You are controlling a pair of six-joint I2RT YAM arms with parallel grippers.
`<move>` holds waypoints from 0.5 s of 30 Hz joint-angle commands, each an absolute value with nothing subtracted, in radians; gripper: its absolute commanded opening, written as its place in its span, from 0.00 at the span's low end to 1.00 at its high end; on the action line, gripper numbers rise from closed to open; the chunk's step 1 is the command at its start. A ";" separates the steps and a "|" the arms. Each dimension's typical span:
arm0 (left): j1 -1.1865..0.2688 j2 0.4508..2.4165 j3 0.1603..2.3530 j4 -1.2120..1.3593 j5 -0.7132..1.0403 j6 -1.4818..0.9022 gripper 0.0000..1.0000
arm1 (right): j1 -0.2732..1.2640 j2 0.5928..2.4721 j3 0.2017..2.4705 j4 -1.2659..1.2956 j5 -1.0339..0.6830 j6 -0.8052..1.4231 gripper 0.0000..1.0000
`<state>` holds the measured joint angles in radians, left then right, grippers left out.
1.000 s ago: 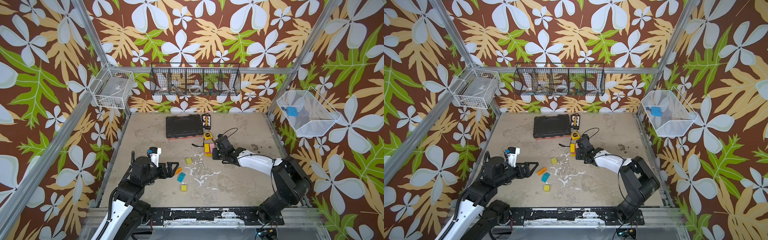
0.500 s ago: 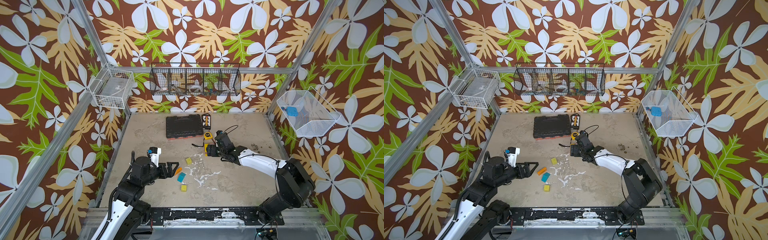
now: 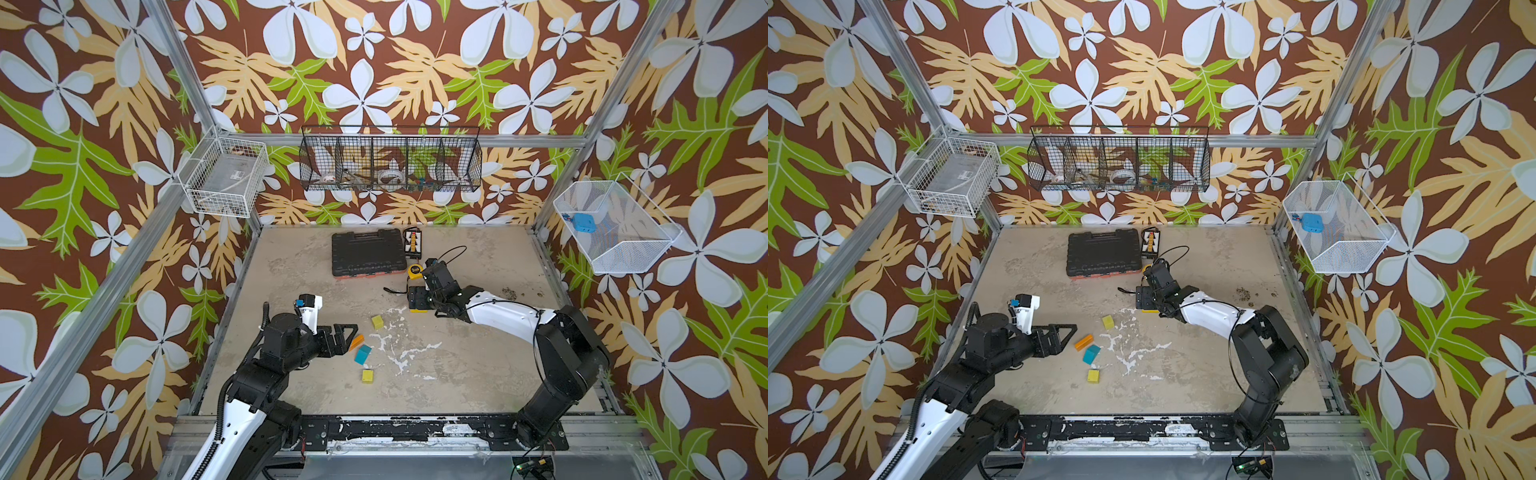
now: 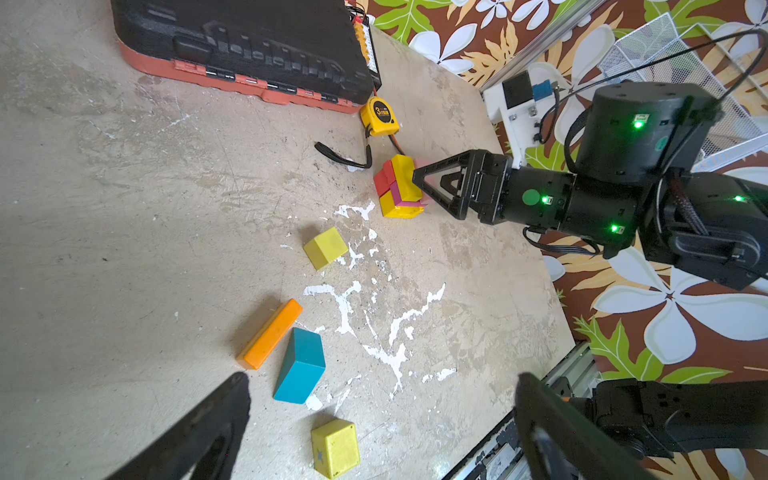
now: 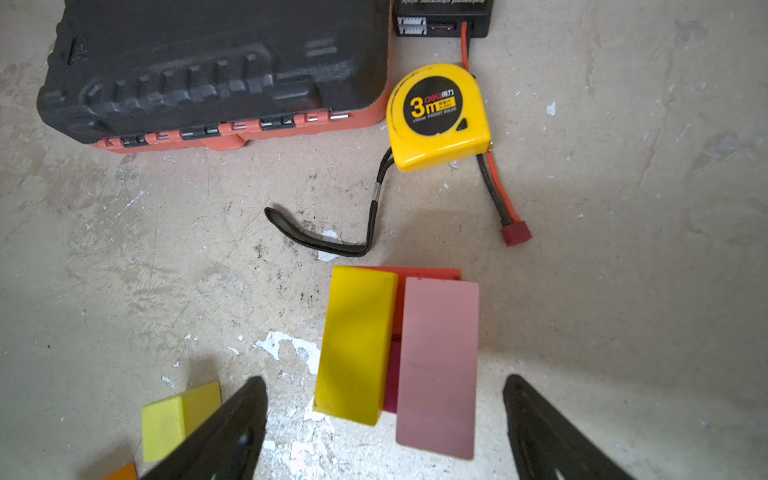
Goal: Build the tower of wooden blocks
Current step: 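Lower the open right gripper around the yellow and pink blocks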
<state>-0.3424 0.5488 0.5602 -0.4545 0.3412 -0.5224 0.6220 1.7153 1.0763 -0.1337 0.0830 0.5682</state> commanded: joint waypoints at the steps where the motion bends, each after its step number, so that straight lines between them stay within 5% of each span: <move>1: -0.342 0.547 0.558 -0.428 0.347 -0.517 1.00 | 0.623 1.728 1.090 -0.151 0.101 0.563 0.87; 15: -0.342 0.547 0.558 -0.428 0.347 -0.517 1.00 | 0.633 1.786 1.139 -0.183 0.106 0.566 0.77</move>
